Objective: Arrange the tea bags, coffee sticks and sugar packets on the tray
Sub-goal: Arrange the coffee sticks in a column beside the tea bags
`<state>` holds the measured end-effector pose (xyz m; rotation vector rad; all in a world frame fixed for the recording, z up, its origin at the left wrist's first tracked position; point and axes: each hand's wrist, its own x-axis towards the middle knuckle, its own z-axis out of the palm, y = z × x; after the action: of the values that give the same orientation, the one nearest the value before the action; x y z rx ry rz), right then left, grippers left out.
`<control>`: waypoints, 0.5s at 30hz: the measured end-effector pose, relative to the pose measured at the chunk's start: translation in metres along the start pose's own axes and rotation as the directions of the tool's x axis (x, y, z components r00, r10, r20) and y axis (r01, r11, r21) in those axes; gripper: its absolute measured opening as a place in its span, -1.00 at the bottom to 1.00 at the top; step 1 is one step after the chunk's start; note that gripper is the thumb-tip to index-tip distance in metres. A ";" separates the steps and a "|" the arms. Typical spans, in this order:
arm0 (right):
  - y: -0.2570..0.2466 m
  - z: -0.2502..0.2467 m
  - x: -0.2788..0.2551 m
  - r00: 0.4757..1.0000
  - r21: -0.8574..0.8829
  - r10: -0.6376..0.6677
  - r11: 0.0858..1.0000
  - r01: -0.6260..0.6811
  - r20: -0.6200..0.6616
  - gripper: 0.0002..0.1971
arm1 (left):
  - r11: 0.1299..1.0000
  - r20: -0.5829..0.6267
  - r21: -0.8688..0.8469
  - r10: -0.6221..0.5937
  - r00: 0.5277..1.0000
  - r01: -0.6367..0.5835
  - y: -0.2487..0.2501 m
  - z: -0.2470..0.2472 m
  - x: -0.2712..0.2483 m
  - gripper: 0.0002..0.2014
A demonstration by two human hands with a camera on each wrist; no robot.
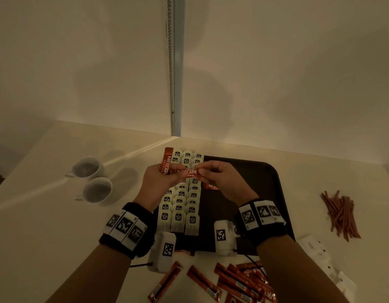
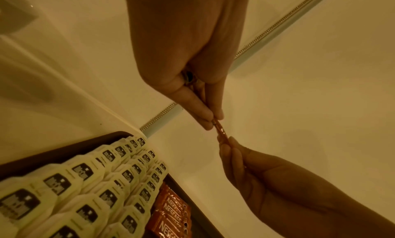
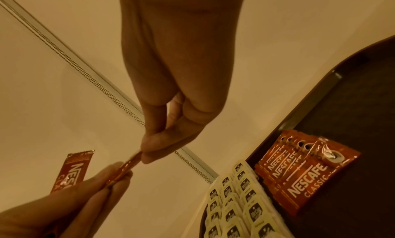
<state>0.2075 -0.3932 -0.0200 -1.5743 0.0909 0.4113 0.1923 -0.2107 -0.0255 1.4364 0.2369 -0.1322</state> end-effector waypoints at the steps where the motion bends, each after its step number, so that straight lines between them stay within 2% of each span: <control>1: 0.000 -0.001 0.000 1.000 -0.005 0.000 1.000 0.000 0.004 -0.81 | 1.000 -0.002 0.009 0.006 1.000 -0.006 0.000 0.000 0.000 -0.86; 4: -0.002 -0.006 0.000 0.999 -0.121 -0.031 0.992 0.037 0.044 -0.82 | 0.999 0.014 0.035 0.008 1.000 -0.008 -0.002 -0.001 0.003 -0.85; 7: -0.003 -0.015 -0.001 0.996 -0.243 -0.063 0.967 0.077 0.067 -0.84 | 0.996 0.038 -0.060 -0.061 0.997 0.063 -0.001 -0.001 0.003 -0.85; 9: 0.001 -0.028 0.000 0.997 -0.261 -0.078 0.962 0.078 0.011 -0.86 | 0.993 -0.002 -0.017 -0.117 0.993 0.117 0.002 -0.005 0.004 -0.84; 12: 0.018 -0.055 0.003 0.982 -0.320 -0.087 0.947 0.030 -0.165 -0.88 | 0.983 -0.085 0.086 -0.157 0.984 0.164 -0.003 -0.020 0.007 -0.75; 15: 0.046 -0.075 0.004 0.959 -0.390 -0.054 0.919 -0.061 -0.279 -0.86 | 0.967 -0.086 0.074 -0.237 0.968 0.243 -0.009 -0.035 0.010 -0.63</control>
<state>0.2123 -0.4682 -0.0660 -2.0297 0.2451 0.2075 0.1966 -0.1770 -0.0409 1.4940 0.4734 -0.2886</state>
